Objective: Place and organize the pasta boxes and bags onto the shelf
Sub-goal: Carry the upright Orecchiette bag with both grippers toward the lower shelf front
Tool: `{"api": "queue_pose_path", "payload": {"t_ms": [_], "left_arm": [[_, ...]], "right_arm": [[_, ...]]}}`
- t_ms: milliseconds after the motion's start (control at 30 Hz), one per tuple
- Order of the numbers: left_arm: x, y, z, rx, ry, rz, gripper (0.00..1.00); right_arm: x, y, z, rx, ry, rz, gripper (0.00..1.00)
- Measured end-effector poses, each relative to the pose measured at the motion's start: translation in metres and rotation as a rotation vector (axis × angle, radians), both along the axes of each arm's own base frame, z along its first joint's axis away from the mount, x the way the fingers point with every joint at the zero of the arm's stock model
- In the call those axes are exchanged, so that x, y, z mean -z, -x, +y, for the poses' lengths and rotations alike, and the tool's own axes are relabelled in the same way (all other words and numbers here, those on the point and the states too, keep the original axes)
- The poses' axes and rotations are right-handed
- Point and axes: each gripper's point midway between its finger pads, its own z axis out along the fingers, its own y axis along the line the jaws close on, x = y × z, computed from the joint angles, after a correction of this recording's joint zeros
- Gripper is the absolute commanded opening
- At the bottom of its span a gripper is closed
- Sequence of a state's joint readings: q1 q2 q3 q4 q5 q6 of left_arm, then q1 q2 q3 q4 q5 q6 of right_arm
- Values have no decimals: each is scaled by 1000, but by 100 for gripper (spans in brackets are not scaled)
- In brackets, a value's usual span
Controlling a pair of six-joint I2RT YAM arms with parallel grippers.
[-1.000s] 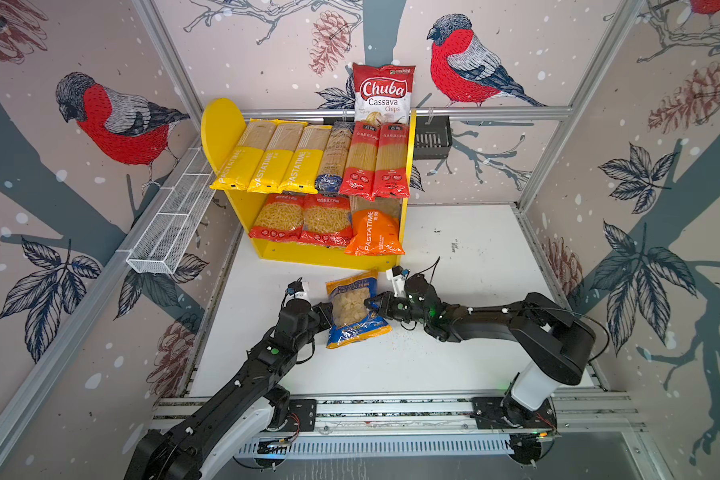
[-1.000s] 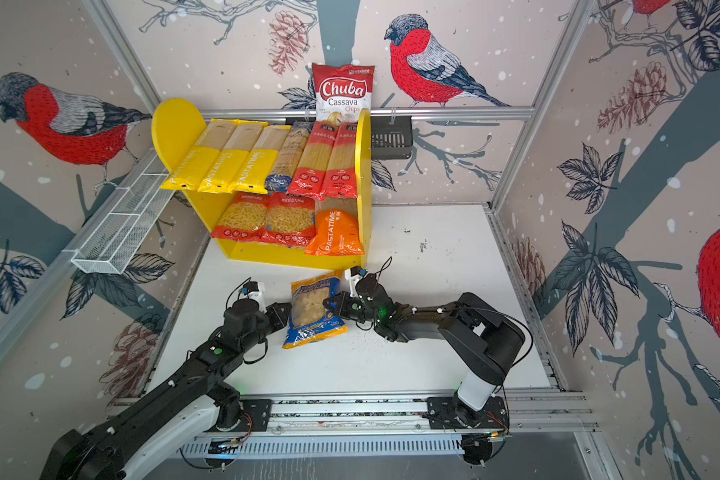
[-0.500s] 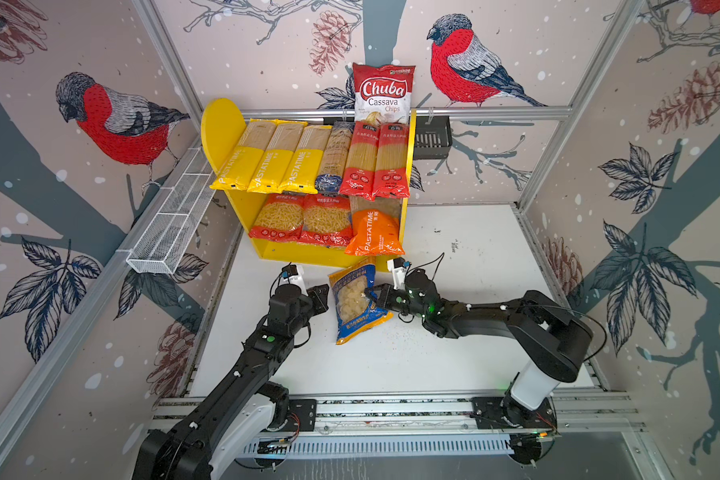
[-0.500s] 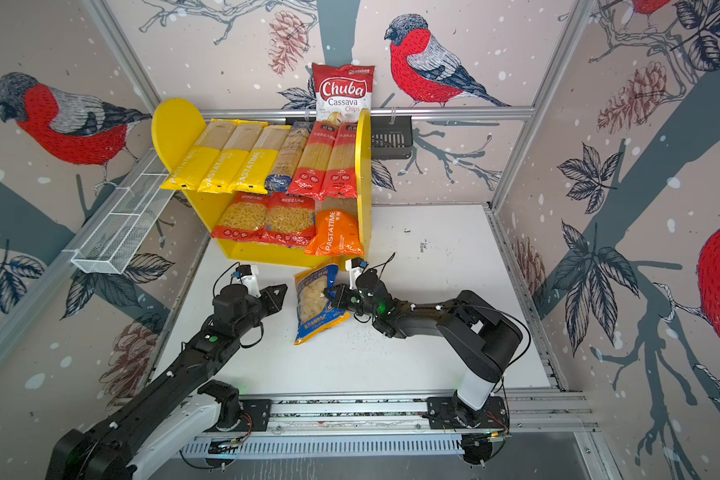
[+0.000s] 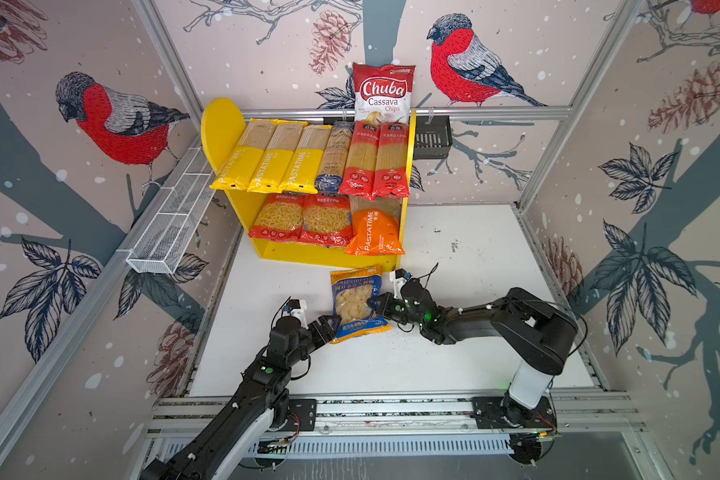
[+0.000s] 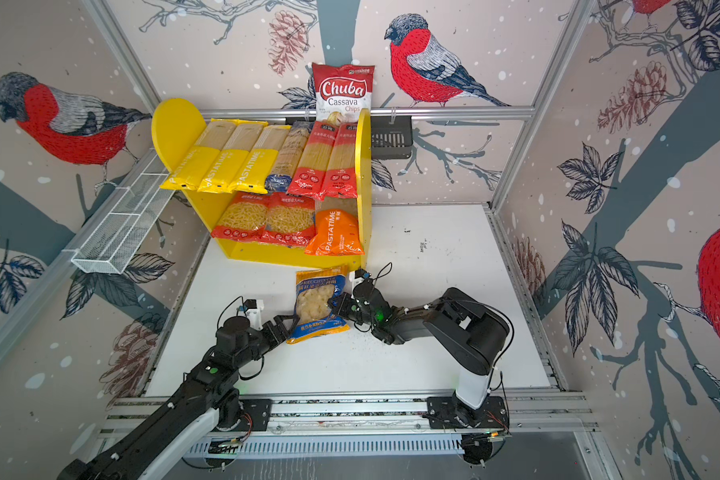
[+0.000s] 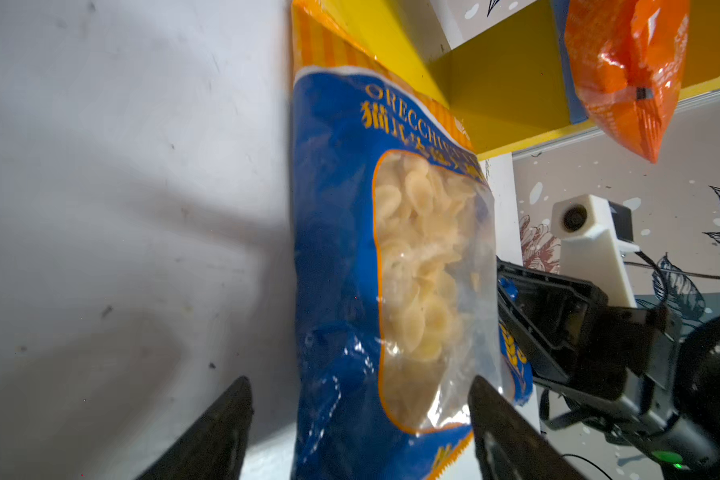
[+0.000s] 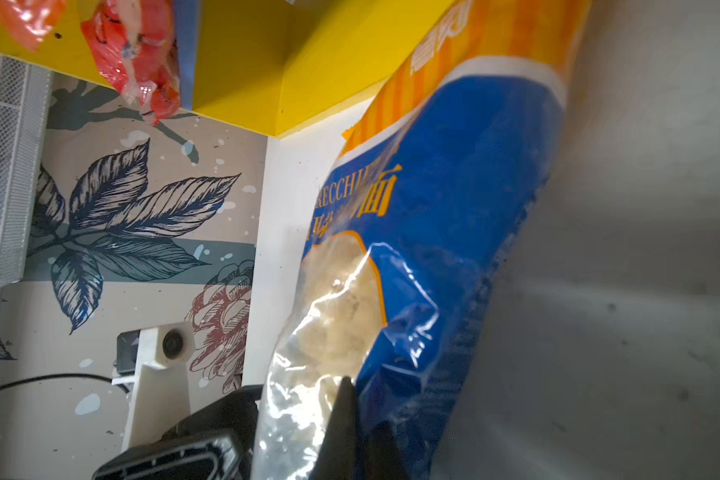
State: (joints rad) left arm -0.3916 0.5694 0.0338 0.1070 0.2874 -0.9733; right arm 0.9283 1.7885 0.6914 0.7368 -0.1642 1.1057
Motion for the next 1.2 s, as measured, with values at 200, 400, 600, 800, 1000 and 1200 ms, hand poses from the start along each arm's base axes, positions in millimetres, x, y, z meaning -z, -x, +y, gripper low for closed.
{"api": "queue_pose_path", "payload": {"t_ms": [200,400,600,800,1000,1200], "left_arm": [[3,10,-17,31,71,42,74],[11,3,-17,4,64,69,40],[-11,-6,-21,14,65,7,14],[-38,-14,-16,-8,51,-82,0],[-37,-11,-15,-4,36,-64,0],[-52,-8,-12,-8,32,-79,0]], "right_arm": [[9,0,2,13,10,34,1],[9,6,7,15,-4,36,1],[1,13,4,16,-55,5,1],[-11,14,5,17,-88,4,37],[-13,7,-2,21,-51,43,61],[11,-6,-32,74,52,111,79]]}}
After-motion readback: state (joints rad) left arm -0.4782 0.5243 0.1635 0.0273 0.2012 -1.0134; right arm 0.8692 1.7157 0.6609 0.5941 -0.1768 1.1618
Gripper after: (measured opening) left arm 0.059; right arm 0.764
